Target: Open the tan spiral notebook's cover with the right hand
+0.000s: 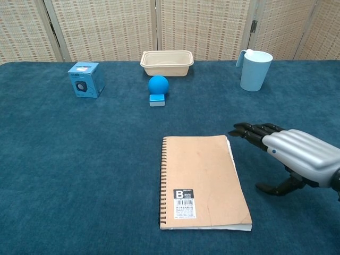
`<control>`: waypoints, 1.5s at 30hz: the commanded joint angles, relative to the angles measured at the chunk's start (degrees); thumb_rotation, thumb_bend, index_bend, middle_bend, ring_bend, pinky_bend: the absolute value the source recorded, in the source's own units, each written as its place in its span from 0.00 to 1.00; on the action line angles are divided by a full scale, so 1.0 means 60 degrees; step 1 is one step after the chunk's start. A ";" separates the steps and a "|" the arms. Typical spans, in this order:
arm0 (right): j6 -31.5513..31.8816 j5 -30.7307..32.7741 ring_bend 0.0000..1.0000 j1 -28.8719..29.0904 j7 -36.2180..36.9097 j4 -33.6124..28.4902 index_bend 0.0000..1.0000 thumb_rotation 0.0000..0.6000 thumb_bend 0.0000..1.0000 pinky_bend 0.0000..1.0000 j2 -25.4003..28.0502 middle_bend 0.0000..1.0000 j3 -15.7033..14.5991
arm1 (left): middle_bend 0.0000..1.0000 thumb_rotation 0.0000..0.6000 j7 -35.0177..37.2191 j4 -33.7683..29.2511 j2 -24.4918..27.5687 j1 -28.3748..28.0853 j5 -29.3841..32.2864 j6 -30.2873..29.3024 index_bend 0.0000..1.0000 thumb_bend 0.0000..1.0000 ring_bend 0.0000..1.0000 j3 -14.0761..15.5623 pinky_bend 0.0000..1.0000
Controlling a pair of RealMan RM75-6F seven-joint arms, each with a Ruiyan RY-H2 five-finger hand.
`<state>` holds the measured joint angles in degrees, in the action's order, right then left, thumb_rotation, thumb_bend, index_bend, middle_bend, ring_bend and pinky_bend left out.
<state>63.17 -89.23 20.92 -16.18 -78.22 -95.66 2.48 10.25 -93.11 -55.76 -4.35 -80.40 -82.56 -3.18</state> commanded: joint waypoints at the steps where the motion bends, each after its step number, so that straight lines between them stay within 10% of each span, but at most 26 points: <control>1: 0.0029 0.0012 0.00 0.0074 -0.0077 0.0149 0.00 1.00 0.33 0.00 -0.0256 0.00 -0.0042 | 0.04 1.00 0.0452 -0.0013 0.0152 0.0159 0.0154 -0.0195 0.12 0.27 0.07 -0.0115 0.14; 45: 0.0933 -0.0745 0.00 0.1246 0.2189 0.1480 0.00 1.00 0.40 0.00 -0.1920 0.00 0.0215 | 0.04 1.00 0.2273 0.0513 0.0490 0.0690 0.1043 -0.0233 0.12 0.27 0.07 -0.0636 0.14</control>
<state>68.78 -93.66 28.12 -2.73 -69.15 -106.95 3.51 23.70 -90.17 -52.88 -0.32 -74.19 -83.98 -6.88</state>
